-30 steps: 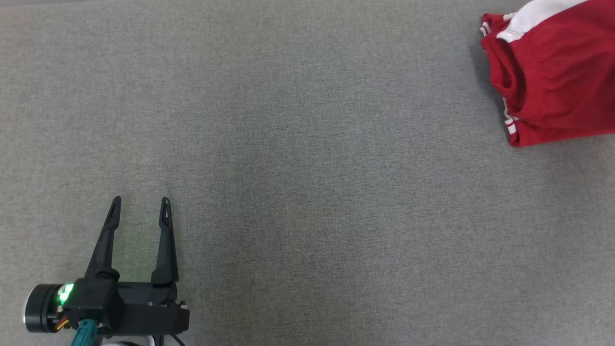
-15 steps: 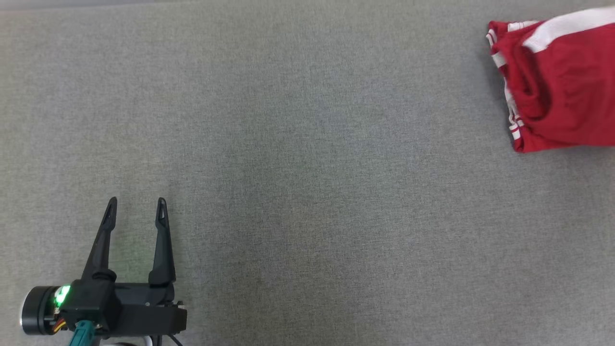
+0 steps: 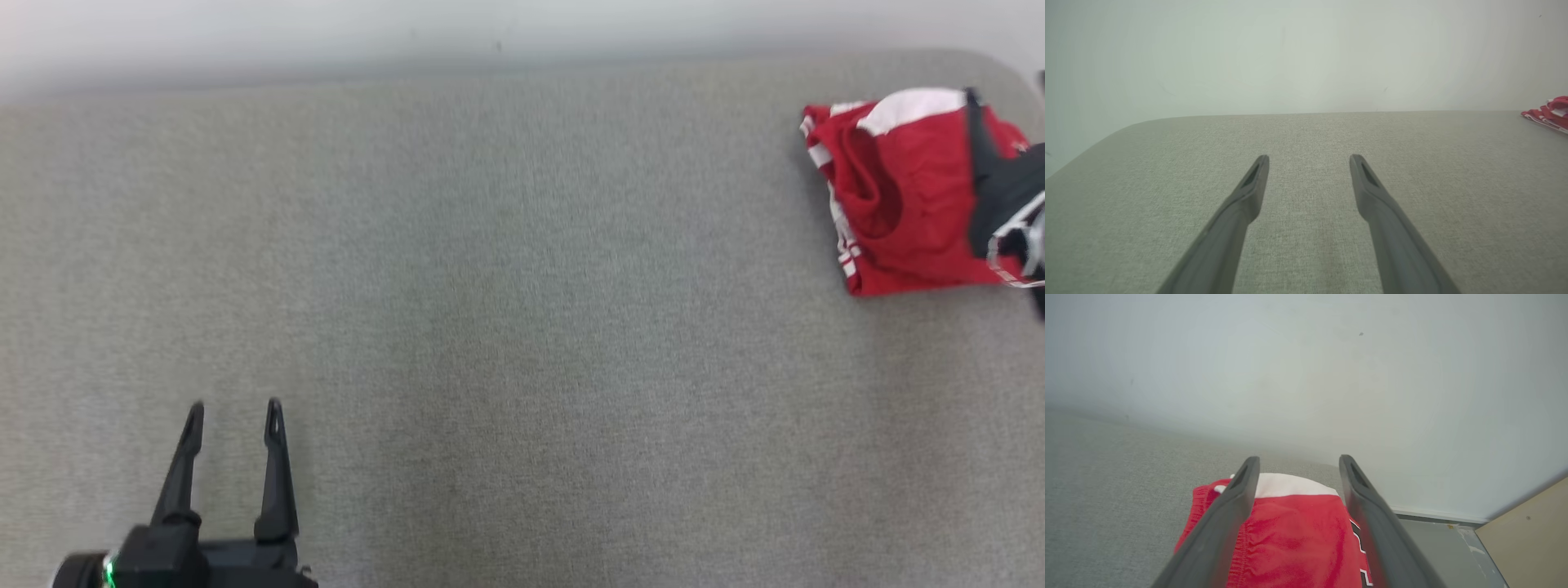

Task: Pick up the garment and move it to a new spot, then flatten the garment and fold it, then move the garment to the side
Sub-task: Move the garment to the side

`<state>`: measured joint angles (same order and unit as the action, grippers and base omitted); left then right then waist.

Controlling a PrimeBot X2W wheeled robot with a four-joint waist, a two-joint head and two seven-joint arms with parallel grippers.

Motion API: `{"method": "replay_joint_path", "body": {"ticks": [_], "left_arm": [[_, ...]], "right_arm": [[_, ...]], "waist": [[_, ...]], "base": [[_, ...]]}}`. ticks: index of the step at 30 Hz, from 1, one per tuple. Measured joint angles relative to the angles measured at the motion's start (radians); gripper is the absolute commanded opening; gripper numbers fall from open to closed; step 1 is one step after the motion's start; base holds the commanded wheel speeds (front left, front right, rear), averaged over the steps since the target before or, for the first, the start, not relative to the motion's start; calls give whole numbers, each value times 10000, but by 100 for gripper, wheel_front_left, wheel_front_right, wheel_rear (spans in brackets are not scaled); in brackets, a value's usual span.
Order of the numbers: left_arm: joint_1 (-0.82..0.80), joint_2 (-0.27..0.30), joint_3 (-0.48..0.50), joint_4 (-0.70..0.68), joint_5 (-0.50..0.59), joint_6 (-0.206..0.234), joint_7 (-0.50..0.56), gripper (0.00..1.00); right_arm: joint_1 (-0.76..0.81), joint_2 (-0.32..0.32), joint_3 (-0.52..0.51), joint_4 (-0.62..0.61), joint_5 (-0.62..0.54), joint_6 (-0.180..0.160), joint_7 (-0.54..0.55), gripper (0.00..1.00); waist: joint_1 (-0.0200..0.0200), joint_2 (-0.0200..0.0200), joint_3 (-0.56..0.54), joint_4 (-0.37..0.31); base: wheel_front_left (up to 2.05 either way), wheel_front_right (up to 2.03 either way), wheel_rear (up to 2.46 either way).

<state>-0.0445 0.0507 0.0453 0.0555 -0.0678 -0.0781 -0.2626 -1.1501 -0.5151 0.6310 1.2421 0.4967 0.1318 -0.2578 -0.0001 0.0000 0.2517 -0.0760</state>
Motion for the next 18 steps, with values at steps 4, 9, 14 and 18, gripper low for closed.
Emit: {"method": "replay_joint_path", "body": {"ticks": [4,9,14,18], "left_arm": [[259,-4,13,19,-35,119,0,100],[540,-2,71,21,-132,165,0,100],[677,-4,63,17,-217,217,0,100],[816,-2,33,46,-217,207,0,100]], "right_arm": [[749,159,-949,-1379,140,0,-40,100],[3104,466,-3241,-3885,-598,0,-59,100],[5653,1603,-5183,-6201,-1985,0,-61,100],[7346,2631,-6086,-8101,-2706,0,-61,100]], "waist": [[0,-1,-343,51],[-1,-1,-810,178],[-1,-1,-1142,433],[-1,-1,-1351,694]], "base": [[0,0,0],[0,0,0],[0,0,0],[0,0,0]]}}
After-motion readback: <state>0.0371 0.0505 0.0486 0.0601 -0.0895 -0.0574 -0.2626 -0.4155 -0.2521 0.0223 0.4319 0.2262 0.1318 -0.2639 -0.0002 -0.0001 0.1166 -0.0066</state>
